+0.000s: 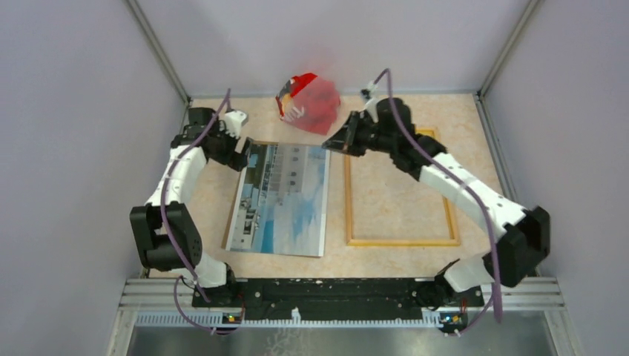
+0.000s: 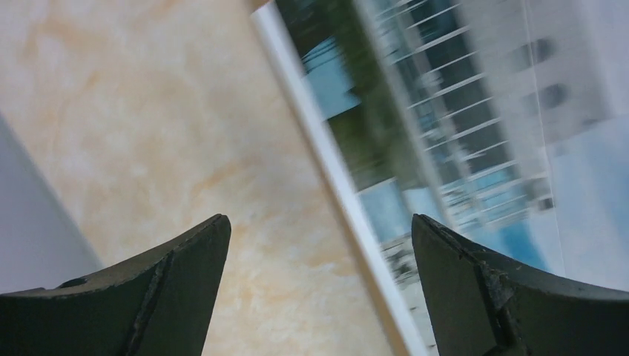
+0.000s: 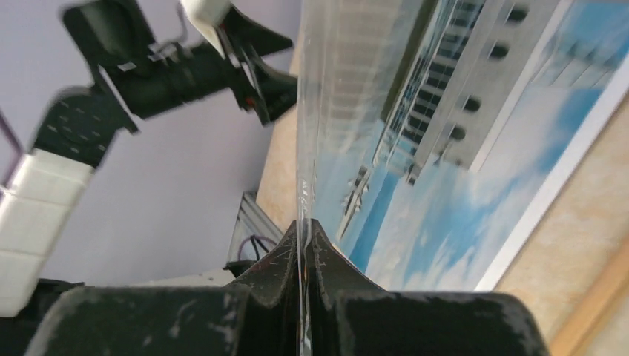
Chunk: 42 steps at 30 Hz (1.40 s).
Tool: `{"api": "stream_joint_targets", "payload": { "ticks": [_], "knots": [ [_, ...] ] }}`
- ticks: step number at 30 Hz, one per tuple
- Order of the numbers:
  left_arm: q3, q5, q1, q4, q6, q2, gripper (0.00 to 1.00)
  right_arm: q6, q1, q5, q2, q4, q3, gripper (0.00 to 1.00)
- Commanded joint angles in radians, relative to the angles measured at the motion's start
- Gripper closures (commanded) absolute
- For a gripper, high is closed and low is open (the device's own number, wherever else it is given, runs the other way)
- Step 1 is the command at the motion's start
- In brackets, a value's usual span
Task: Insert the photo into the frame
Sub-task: Pick up the photo frame item at the center of the board, then move the photo frame to the center of the board.
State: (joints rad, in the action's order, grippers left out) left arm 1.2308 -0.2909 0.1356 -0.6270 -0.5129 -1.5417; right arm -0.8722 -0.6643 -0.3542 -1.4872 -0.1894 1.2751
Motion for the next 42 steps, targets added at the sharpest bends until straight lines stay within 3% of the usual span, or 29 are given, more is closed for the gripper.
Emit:
{"api": "stream_joint_targets", "payload": {
  "ticks": [1, 7, 14, 18, 23, 29, 33, 38, 42],
  "knots": [
    [0.031, -0.008, -0.196, -0.034, 0.073, 0.034, 0.02, 0.141, 0.147, 0.027, 0.198, -0.278, 0.106, 1.00],
    [0.112, 0.031, -0.447, 0.016, 0.176, -0.088, 0.02, 0.230, 0.380, 0.125, 0.435, -0.547, 0.088, 1.00],
    [0.265, 0.066, -0.662, 0.064, 0.297, -0.333, 0.02, 0.282, 0.391, 0.487, 0.611, -0.836, 0.179, 1.00],
    [0.373, 0.037, -0.735, 0.062, 0.356, -0.467, 0.02, 0.289, 0.391, 0.574, 0.655, -0.909, 0.211, 1.00],
    [0.500, -0.019, -0.774, 0.044, 0.433, -0.597, 0.02, 0.286, 0.391, 0.563, 0.656, -0.928, 0.192, 1.00],
    [0.517, -0.068, -0.798, 0.056, 0.473, -0.660, 0.03, 0.298, 0.391, 0.546, 0.651, -0.911, 0.152, 1.00],
    [0.483, -0.030, -0.810, 0.074, 0.463, -0.675, 0.15, 0.298, 0.391, 0.526, 0.647, -0.891, 0.137, 1.00],
    [0.428, 0.048, -0.811, 0.080, 0.427, -0.672, 0.43, 0.302, 0.391, 0.497, 0.637, -0.870, 0.119, 1.00],
    [0.330, 0.121, -0.811, 0.111, 0.397, -0.629, 0.49, 0.305, 0.391, 0.473, 0.631, -0.845, 0.097, 1.00]
  ]
}}
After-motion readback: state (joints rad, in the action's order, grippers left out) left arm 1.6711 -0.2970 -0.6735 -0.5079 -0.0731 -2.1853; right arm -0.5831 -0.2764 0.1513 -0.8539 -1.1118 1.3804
